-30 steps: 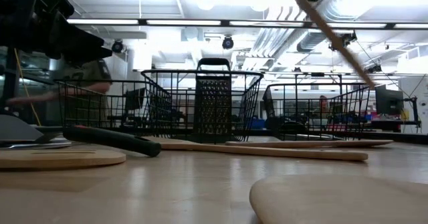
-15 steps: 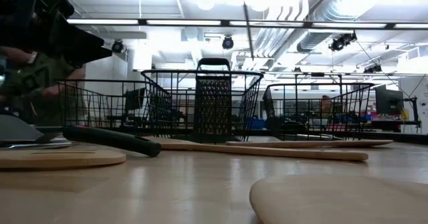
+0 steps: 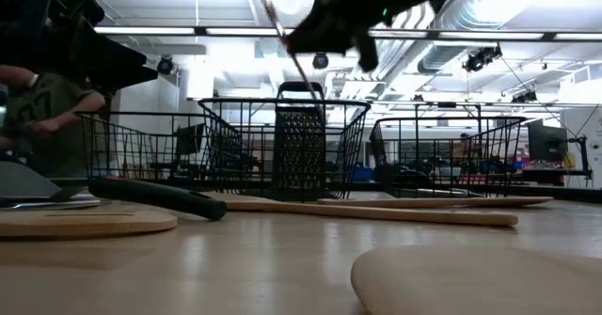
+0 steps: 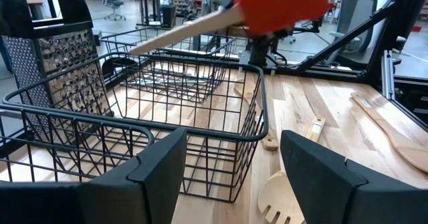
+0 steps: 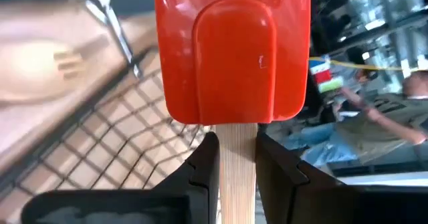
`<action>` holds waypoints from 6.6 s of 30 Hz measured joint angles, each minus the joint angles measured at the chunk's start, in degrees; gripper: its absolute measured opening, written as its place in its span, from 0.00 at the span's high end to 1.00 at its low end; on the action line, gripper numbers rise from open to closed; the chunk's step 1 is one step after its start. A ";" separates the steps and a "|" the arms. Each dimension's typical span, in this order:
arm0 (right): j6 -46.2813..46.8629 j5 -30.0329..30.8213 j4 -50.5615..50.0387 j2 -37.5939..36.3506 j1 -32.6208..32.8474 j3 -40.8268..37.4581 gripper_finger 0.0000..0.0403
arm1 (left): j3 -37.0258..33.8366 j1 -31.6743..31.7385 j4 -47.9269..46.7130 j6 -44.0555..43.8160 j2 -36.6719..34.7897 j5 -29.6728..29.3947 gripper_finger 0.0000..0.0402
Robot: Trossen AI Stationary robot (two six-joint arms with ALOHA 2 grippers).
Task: Pick & Place Kitchen Items
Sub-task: Put the orange silicone spatula into the middle wire basket, then put the light brown wooden serving spoon into the left wire basket
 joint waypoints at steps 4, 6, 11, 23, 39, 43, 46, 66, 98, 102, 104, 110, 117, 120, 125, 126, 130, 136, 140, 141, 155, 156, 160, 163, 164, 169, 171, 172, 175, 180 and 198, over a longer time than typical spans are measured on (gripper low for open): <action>0.02 0.34 1.20 3.06 -2.03 0.00 0.84 | -0.02 0.01 0.01 0.00 0.01 0.00 0.41; 0.23 0.27 1.74 4.10 -2.67 0.02 0.84 | 0.00 -0.01 -0.01 0.00 0.01 0.01 0.41; 0.43 1.81 1.87 6.72 -3.73 0.02 0.84 | -0.01 0.01 0.00 0.00 0.01 0.01 0.41; -1.36 1.41 2.76 9.04 -5.29 0.02 0.81 | 0.00 0.01 0.00 0.00 0.00 0.01 0.41; -1.47 1.57 3.58 9.04 -5.27 0.02 0.74 | -0.01 0.01 -0.01 0.00 -0.01 0.00 0.41; -1.47 1.21 3.65 9.04 -5.27 0.02 0.74 | -0.02 -0.01 0.01 0.02 -0.01 0.00 0.41; -1.37 1.81 4.18 8.94 -5.07 0.02 0.74 | -0.01 0.01 0.01 0.00 0.00 0.00 0.41; 19.20 12.31 -1.46 0.31 3.41 0.02 0.74 | 0.00 0.01 0.00 0.00 -0.01 0.02 0.41; 54.51 2.86 -35.80 -14.79 13.51 -16.06 0.57 | 0.00 -0.01 -0.01 0.00 0.01 0.00 0.41; 54.76 1.07 -36.63 -14.74 12.22 -17.63 0.55 | 0.00 0.01 0.00 0.00 -0.01 0.00 0.41; 54.75 0.72 -37.08 -14.74 11.57 -18.16 0.55 | -0.02 0.01 0.01 0.02 -0.01 0.00 0.41; 54.55 0.08 -36.85 -14.74 10.17 -19.34 0.56 | 0.00 0.01 0.01 0.00 0.00 0.00 0.41; 54.54 0.06 -36.73 -13.21 10.10 -19.50 0.56 | -0.02 0.01 -0.01 0.00 -0.01 0.00 0.41; 54.53 -0.08 -36.14 -11.89 9.68 -19.50 0.56 | 0.00 0.01 0.00 0.00 0.01 0.01 0.41; 54.53 -0.16 -36.30 -9.18 8.61 -19.50 0.56 | 0.00 -0.01 0.01 0.00 0.01 0.02 0.41; 54.52 -0.16 -36.34 -8.74 8.60 -19.50 0.56 | 0.00 0.00 0.01 0.00 -0.01 0.02 0.41; 53.16 -0.18 -36.29 -7.82 8.59 -19.50 0.56 | -0.01 0.01 -0.01 0.00 -0.01 0.02 0.41; 53.02 -0.22 -36.38 -6.75 6.88 -19.45 0.56 | -0.02 0.01 0.01 0.02 0.01 0.02 0.41; 53.00 -0.01 -35.29 -4.27 6.00 -19.44 0.56 | -0.02 -0.01 0.01 0.00 0.01 0.00 0.41; 52.99 0.23 -35.23 -3.45 5.78 -19.45 0.56 | -0.01 0.00 0.01 0.00 0.01 0.02 0.41; 53.96 -2.01 -34.53 -1.26 7.49 -19.23 0.56 | -0.02 -0.01 -0.01 0.00 0.01 0.00 0.41; 54.36 -2.15 -34.59 -1.26 7.78 -19.24 0.56 | -0.01 -0.01 -0.01 0.02 -0.01 0.00 0.41; 54.52 -2.66 -34.83 -1.24 9.08 -19.30 0.56 | 0.00 0.00 0.00 0.00 0.01 0.00 0.41; 55.89 -2.78 -35.02 -1.24 10.18 -19.32 0.56 | 0.00 0.01 -0.01 0.00 -0.01 0.01 0.41; 56.63 -2.72 -35.13 -1.24 10.60 -19.32 0.56 | 0.00 0.01 0.01 0.00 -0.01 0.01 0.41; 60.92 -2.51 -35.39 -1.24 12.34 -19.34 0.56 | 0.00 0.00 -0.01 0.00 -0.01 0.00 0.41; 62.48 -1.86 -35.43 -1.24 12.97 -19.34 0.56 | 0.00 0.01 -0.01 0.01 0.00 0.00 0.41; 63.38 -1.10 -35.45 -1.23 13.36 -19.34 0.56 | 0.00 0.01 -0.01 0.00 -0.01 0.02 0.41; 65.21 0.75 -35.50 -1.21 14.12 -19.34 0.56 | -0.01 0.00 0.00 0.00 -0.01 0.00 0.41; 66.46 1.26 -35.56 -1.21 14.59 -19.37 0.58 | -0.01 0.01 -0.01 0.00 0.01 0.01 0.41; 70.98 -0.27 -38.33 -1.20 14.65 -19.34 0.82 | -0.01 0.00 0.00 0.01 0.01 0.01 0.41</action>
